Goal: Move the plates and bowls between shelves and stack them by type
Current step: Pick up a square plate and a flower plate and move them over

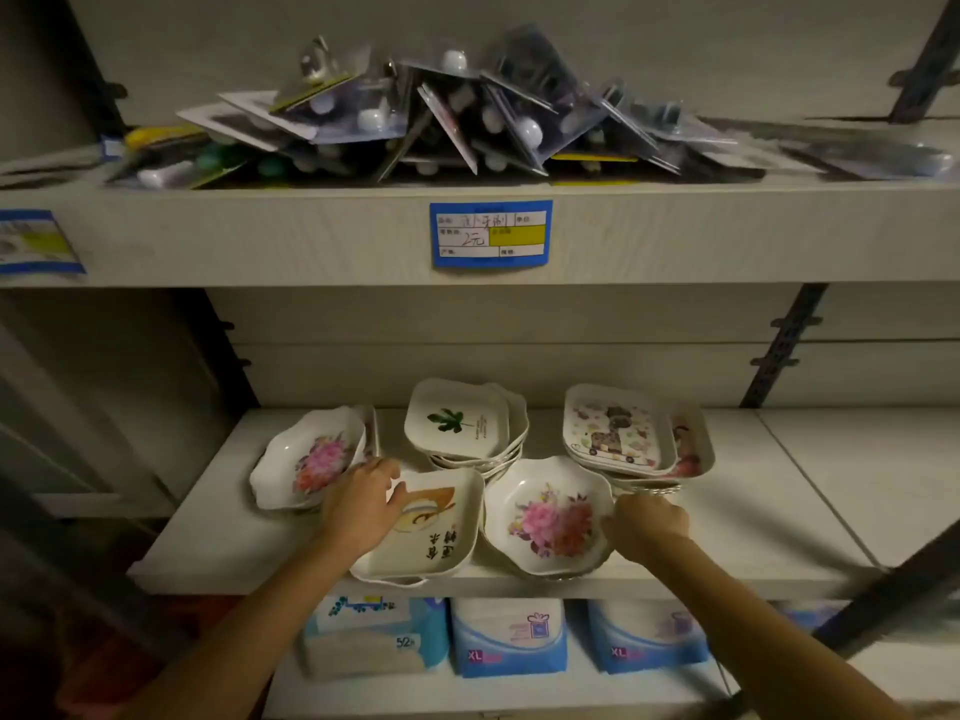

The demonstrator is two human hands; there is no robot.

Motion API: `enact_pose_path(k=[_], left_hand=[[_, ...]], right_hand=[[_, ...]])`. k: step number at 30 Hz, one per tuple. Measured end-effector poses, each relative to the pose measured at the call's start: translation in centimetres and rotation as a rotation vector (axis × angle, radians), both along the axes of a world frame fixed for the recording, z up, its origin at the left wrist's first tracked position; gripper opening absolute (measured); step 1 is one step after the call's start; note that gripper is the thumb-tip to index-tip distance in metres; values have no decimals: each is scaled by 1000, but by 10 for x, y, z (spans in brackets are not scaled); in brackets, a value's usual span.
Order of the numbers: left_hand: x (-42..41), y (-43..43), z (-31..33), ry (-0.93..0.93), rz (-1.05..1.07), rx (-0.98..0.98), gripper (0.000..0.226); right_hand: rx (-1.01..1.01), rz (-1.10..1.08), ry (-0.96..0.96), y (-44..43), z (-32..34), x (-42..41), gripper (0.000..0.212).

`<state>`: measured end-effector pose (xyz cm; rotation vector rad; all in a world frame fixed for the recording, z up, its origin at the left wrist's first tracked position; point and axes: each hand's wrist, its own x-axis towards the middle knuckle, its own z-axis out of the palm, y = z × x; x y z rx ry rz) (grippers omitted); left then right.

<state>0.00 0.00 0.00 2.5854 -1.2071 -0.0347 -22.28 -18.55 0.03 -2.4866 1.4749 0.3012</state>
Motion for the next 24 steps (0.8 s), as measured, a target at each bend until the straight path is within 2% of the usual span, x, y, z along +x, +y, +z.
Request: enact_pose_path(k=[3, 8, 15, 21, 24], left_hand=[[1, 8, 0, -17, 27, -16, 18], [5, 24, -5, 28, 151, 154, 37], [3, 45, -21, 266, 277, 404, 61], [2, 46, -26, 394, 313, 385, 44], [3, 44, -27, 502, 358, 303, 22]], right_hand=[[85, 0, 1, -8, -1, -1, 29], [112, 50, -93, -20, 0, -3, 18], [40, 84, -42, -24, 11, -19, 32], [21, 91, -69, -26, 17, -31, 35], [13, 77, -76, -28, 17, -35, 35]])
